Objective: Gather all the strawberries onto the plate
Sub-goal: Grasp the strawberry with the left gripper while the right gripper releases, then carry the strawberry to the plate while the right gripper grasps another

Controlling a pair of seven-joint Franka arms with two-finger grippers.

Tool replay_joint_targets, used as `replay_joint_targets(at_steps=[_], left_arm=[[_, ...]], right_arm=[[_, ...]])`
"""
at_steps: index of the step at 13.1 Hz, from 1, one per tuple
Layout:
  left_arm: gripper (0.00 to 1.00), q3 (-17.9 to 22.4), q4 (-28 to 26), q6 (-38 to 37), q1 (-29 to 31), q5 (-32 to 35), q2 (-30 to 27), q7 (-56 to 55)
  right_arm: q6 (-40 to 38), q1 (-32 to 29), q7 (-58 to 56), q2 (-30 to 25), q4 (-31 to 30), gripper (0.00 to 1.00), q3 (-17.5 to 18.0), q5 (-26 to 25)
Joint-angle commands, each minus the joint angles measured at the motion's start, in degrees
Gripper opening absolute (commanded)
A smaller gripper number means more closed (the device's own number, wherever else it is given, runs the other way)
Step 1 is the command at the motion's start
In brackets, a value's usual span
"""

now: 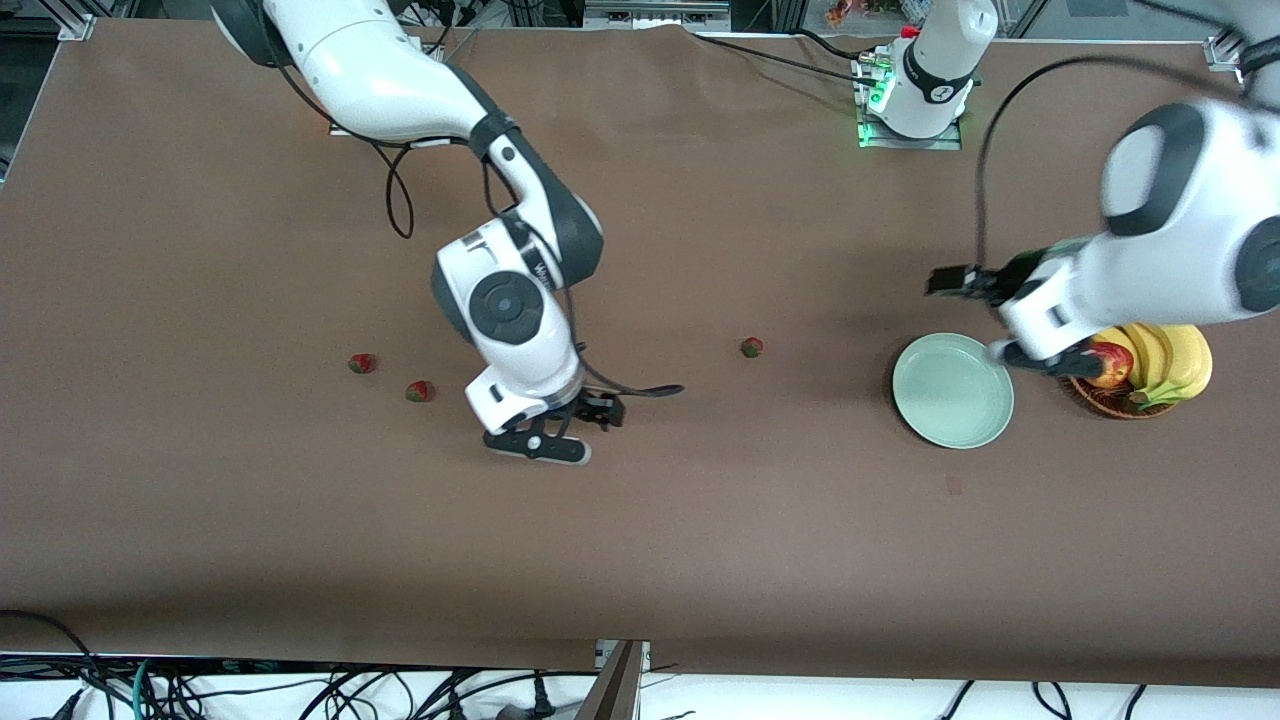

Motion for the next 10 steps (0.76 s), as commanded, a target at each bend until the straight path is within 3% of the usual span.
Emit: replay_joint_targets(at_steps=[1,6,9,10], left_arm=[[1.00,0.2,-1.1,10.2,-8.2,-0.7,5.5,-9.4],[1.00,0.2,-7.8,30.6,-17.1,0.3,13.0,-17.2],[1.00,0.3,-8.9,34.3,-19.3,0.4,16.3,-19.4],[0.96,0.3,-8.9,35.0,-20.1,0.4,17.8,-20.4]], right_arm=[[-7.5,-5.0,-10.8,-1.3,-1.4,1.00,0.4,0.2],[-11.8,-11.5,-23.8,-1.7,-6.4,1.00,-0.7,0.2],[-9.0,-15.3,-29.9,-2.8,-11.9,1.00,-0.9,0.6],[-6.8,-16.5,-31.2,-3.8,-14.9,1.00,-0.8,0.8]])
